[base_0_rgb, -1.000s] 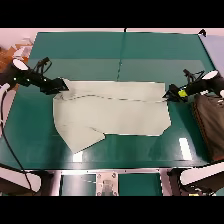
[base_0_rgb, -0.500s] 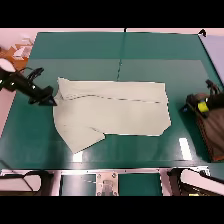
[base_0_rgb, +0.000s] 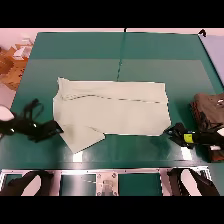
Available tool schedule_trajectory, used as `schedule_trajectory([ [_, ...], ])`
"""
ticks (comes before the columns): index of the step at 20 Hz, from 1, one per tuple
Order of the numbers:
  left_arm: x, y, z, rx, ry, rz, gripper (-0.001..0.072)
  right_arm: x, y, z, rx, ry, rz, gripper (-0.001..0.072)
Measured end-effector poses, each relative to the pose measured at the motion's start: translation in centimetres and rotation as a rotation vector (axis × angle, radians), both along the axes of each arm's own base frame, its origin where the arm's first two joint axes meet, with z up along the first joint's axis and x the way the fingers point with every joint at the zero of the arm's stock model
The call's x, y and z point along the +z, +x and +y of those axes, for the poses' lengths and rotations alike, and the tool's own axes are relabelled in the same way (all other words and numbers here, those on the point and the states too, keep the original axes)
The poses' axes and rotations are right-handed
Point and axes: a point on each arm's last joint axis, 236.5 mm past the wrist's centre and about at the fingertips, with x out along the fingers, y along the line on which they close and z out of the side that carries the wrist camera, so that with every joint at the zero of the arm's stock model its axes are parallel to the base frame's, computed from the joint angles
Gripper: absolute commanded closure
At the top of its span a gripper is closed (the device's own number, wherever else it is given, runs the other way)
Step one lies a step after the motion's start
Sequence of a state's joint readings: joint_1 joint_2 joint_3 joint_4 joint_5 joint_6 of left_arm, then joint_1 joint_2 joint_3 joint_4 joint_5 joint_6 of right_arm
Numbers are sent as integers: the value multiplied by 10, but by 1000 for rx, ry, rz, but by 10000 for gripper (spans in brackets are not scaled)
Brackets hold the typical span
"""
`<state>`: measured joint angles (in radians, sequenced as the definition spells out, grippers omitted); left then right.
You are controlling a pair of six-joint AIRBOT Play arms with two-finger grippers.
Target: Fold the shirts.
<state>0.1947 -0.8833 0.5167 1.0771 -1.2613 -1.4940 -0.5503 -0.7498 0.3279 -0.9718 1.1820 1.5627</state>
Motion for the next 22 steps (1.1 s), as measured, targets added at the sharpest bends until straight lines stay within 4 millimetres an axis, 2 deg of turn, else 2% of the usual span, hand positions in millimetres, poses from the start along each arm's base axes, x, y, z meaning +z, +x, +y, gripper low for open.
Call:
schedule_trajectory([
  [5, -36, -26, -30, 112, -126, 42, 7, -18, 8, 4, -128, 36, -42, 274],
  [8, -43, -31, -43, 179, -194, 53, 11, -24, 19, 8, -184, 63, -61, 274],
  [10, -49, -28, -46, 211, -212, 27, 402, -28, 28, 15, -207, 87, -69, 304],
  [11, -53, -25, -44, 219, -201, 7, 596, -31, 32, 18, -213, 93, -70, 370],
  [12, -55, -21, -43, 229, -200, -19, 683, -34, 35, 21, -217, 95, -69, 473],
  [14, -51, -13, -44, 214, -212, -63, 684, -37, 39, 23, -214, 87, -70, 693],
  [18, -13, 8, -50, 99, -246, -143, 684, -30, 48, 21, -122, 36, -93, 693],
  [22, 31, 20, -44, -57, -209, -182, 685, -10, 46, 14, 17, -28, -49, 694],
])
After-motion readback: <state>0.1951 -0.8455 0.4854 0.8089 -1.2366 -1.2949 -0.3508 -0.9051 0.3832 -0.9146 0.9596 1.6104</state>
